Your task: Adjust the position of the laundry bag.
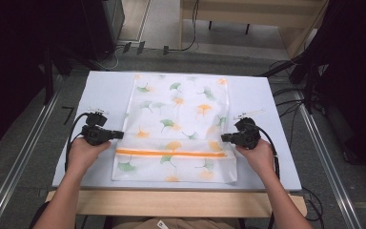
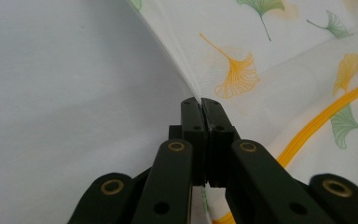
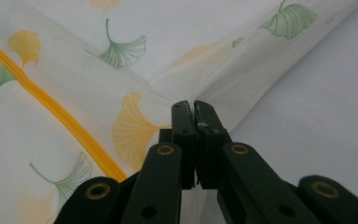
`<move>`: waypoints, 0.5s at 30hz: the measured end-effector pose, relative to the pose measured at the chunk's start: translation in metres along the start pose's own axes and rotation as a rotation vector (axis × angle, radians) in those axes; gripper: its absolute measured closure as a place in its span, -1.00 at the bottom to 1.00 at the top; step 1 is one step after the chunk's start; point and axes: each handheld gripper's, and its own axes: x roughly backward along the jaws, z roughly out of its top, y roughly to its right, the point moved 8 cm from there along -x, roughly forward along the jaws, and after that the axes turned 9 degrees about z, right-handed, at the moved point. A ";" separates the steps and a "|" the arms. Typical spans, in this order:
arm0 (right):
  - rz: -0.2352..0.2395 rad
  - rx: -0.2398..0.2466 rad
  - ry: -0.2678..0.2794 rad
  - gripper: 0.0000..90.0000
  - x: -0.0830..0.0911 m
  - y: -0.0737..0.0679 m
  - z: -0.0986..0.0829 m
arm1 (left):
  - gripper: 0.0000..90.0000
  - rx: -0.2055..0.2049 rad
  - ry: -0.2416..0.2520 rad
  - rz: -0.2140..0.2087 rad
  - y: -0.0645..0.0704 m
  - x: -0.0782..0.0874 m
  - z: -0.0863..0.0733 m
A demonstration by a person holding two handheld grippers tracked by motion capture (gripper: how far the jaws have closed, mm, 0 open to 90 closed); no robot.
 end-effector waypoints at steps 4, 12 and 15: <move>0.004 -0.008 -0.023 0.99 -0.006 -0.003 0.000 | 1.00 0.009 -0.011 -0.008 -0.004 -0.001 -0.002; 0.005 -0.008 0.003 0.78 0.002 0.003 -0.001 | 0.58 0.005 0.013 -0.041 0.003 0.003 0.001; 0.004 -0.007 0.016 0.67 0.008 0.002 -0.001 | 0.29 -0.010 0.035 -0.048 0.008 0.005 0.003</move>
